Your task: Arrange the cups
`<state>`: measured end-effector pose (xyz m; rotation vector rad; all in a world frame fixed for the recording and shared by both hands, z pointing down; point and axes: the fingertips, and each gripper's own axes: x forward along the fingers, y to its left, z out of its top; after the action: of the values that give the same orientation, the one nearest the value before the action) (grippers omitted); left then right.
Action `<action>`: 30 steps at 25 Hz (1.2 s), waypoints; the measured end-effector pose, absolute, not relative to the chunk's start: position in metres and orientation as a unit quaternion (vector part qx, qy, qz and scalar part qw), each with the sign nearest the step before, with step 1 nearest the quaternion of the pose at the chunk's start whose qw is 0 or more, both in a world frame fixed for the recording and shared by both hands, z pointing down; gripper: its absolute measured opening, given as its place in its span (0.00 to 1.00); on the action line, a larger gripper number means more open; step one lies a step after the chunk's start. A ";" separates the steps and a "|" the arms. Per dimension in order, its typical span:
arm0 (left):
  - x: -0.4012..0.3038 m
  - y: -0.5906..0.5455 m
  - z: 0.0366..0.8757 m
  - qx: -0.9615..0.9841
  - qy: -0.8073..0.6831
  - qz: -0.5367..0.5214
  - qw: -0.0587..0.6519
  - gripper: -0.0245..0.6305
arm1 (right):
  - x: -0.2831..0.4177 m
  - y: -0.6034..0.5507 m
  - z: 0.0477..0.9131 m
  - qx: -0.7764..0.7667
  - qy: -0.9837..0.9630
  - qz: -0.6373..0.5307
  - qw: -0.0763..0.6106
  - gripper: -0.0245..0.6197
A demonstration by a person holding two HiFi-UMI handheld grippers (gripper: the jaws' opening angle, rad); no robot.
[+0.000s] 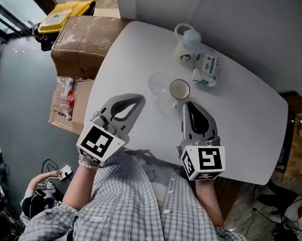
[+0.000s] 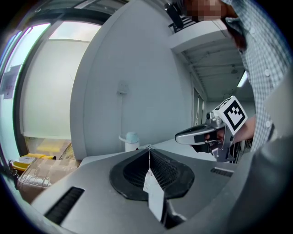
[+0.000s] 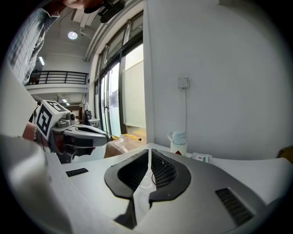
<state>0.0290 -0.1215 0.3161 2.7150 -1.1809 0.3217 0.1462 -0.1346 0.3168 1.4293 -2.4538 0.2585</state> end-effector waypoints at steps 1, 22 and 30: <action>0.028 -0.122 0.316 0.908 -0.397 0.108 0.081 0.06 | 0.146 -0.134 0.317 0.495 -0.852 0.089 0.146 0.09; 0.021 -0.117 0.320 0.903 -0.408 0.117 0.075 0.06 | 0.144 -0.126 0.320 0.494 -0.852 0.085 0.154 0.09; 0.022 -0.117 0.324 0.902 -0.406 0.121 0.077 0.06 | 0.146 -0.128 0.322 0.498 -0.849 0.083 0.159 0.08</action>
<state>0.0225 -0.1166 0.3239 2.7033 -1.2174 0.3639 0.1458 -0.1278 0.3219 1.4237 -2.4262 0.2377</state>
